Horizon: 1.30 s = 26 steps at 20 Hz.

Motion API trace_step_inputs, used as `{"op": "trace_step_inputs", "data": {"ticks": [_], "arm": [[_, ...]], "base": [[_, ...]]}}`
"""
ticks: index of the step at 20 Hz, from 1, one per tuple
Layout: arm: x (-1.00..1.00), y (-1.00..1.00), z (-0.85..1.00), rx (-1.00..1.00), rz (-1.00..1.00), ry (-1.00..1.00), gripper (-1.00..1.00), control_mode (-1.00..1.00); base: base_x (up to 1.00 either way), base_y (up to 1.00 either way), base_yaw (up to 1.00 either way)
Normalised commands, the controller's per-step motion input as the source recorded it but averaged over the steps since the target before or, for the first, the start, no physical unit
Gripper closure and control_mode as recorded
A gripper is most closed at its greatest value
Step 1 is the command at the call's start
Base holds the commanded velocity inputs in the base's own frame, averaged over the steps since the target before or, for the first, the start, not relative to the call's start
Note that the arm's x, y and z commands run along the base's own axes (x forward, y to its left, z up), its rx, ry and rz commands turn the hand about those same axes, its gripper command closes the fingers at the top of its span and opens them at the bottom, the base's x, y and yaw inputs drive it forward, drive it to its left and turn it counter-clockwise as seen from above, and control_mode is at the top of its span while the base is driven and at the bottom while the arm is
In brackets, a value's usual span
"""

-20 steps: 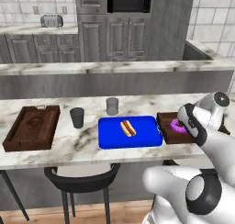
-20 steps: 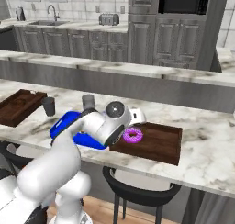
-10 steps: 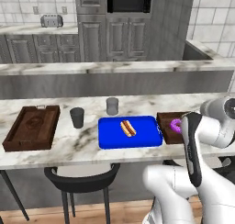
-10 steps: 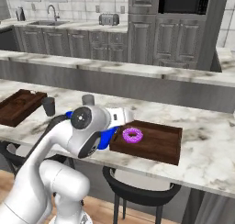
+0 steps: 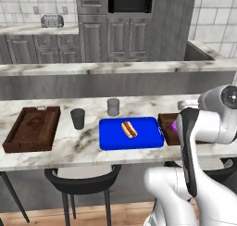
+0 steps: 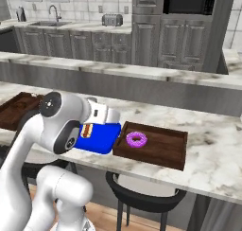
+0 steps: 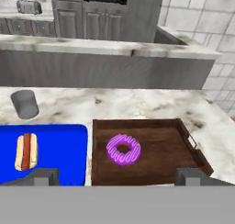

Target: Take the donuts from the fridge and place them on the empty tray on the dining counter.

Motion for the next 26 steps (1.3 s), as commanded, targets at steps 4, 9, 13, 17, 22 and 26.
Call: {"op": "trace_step_inputs", "data": {"ticks": [4, 9, 13, 17, 22, 26], "arm": [[-0.47, 0.19, 0.14, 0.45, 0.10, 0.12, -1.00, -1.00], [-0.75, 0.42, -0.01, 0.17, 0.22, 0.02, -1.00, -1.00], [-0.67, 0.91, -0.30, -0.15, 0.04, -0.22, -1.00, -1.00], [-0.68, 0.42, -0.19, -0.13, 0.00, -0.24, -1.00, -1.00], [-0.23, 0.02, -0.08, -0.01, 0.00, -0.04, -1.00, 1.00], [0.00, 0.00, 0.00, 0.00, 0.00, 0.00, -1.00, 1.00]], "base": [[0.00, 0.00, 0.00], [0.00, 0.00, 0.00], [0.00, 0.00, 0.00], [0.00, 0.00, 0.00], [0.00, 0.00, 0.00], [-0.62, 0.02, 0.07]]}}
